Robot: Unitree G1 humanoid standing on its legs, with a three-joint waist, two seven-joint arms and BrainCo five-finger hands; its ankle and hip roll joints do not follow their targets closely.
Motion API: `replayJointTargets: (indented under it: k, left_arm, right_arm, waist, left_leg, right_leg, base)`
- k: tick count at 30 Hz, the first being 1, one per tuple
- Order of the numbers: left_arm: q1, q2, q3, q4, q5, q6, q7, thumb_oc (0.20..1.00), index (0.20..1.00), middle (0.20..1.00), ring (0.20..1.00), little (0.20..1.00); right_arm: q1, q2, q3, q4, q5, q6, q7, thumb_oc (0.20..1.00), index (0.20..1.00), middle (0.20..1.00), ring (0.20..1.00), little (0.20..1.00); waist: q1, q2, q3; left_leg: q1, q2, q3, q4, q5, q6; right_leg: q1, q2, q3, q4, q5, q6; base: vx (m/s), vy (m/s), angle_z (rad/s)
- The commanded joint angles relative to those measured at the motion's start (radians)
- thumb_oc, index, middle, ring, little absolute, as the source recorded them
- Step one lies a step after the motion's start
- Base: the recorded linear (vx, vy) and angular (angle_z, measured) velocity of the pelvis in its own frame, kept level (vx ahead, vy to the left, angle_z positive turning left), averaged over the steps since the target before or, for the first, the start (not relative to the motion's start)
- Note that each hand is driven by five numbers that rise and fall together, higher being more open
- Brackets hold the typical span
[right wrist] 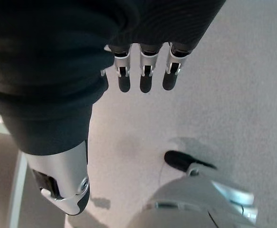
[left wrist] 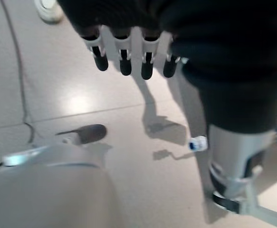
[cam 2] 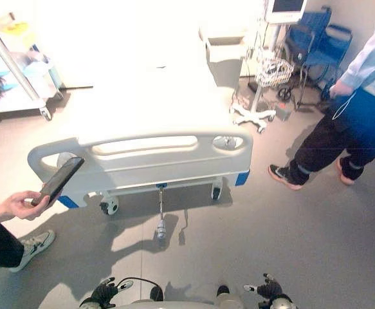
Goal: Raise the hospital bed
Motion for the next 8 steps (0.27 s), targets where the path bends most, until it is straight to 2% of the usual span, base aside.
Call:
replayJointTargets:
  k: [1,8]
  left_arm:
    - [-0.048,-0.001,0.005,0.024,0.071,-0.006,-0.007,1.000,1.000,1.000,1.000,1.000]
    - [-0.034,-0.001,0.003,0.021,0.085,-0.013,-0.012,1.000,1.000,1.000,1.000,1.000]
  right_arm:
    - [-0.065,-0.004,0.001,0.018,0.025,0.004,0.003,1.000,1.000,1.000,1.000,1.000]
    - [-0.052,0.002,0.011,0.013,0.017,0.003,0.007,1.000,1.000,1.000,1.000,1.000]
  waist:
    - [-0.008,-0.015,0.030]
    - [-0.006,-0.016,0.004]
  left_leg:
    - [-0.023,-0.056,-0.005,0.006,-0.019,0.035]
    - [0.000,-0.058,-0.003,0.006,-0.031,0.037]
  right_leg:
    - [-0.020,-0.002,-0.015,0.099,-0.044,0.064]
    - [0.005,-0.005,-0.022,0.087,-0.041,0.064]
  base:
    - [0.00,0.000,0.00]
    - [0.02,-0.002,0.01]
